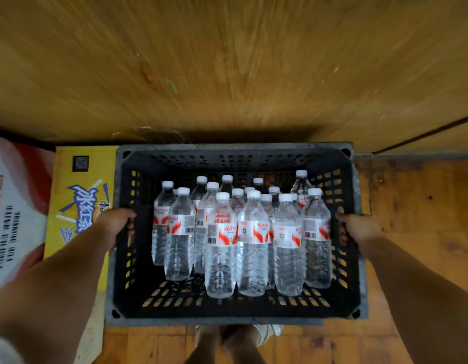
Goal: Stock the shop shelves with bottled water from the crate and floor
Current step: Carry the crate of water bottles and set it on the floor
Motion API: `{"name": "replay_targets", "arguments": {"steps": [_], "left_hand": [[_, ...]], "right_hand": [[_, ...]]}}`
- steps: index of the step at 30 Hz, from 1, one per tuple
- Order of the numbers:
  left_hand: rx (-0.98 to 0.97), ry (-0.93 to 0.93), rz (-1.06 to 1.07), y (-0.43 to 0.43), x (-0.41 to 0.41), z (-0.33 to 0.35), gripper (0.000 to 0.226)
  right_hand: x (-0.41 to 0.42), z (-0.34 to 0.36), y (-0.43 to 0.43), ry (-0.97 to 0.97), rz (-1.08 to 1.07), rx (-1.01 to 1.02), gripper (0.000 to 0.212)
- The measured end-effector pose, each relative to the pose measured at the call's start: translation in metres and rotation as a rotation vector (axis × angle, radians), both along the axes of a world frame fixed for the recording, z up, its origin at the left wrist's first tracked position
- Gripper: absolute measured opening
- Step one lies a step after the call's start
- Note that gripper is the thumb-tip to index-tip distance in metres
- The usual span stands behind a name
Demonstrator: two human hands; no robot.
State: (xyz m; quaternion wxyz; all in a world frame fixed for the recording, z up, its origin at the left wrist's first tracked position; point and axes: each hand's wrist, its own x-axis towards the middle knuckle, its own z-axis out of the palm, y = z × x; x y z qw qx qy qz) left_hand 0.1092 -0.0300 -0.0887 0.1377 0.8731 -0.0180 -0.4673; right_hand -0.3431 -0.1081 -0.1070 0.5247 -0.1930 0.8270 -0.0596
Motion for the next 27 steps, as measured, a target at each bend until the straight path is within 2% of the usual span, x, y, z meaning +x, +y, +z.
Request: {"name": "replay_targets", "arguments": {"steps": [9,19,27], "left_hand": [[-0.051,-0.163,-0.020,0.003,-0.022,0.034,0.025],[-0.106,-0.189,-0.300,-0.025,-0.086,0.133,0.024],[-0.148,-0.157,-0.581,-0.026,-0.165,0.202,0.020]], "right_hand": [[-0.039,0.025,0.051,-0.018,-0.121,-0.078,0.037],[-0.098,0.126,0.132,-0.014,-0.321,-0.141,0.033],[-0.132,0.215,0.255,0.027,-0.570,-0.199,0.032]]}}
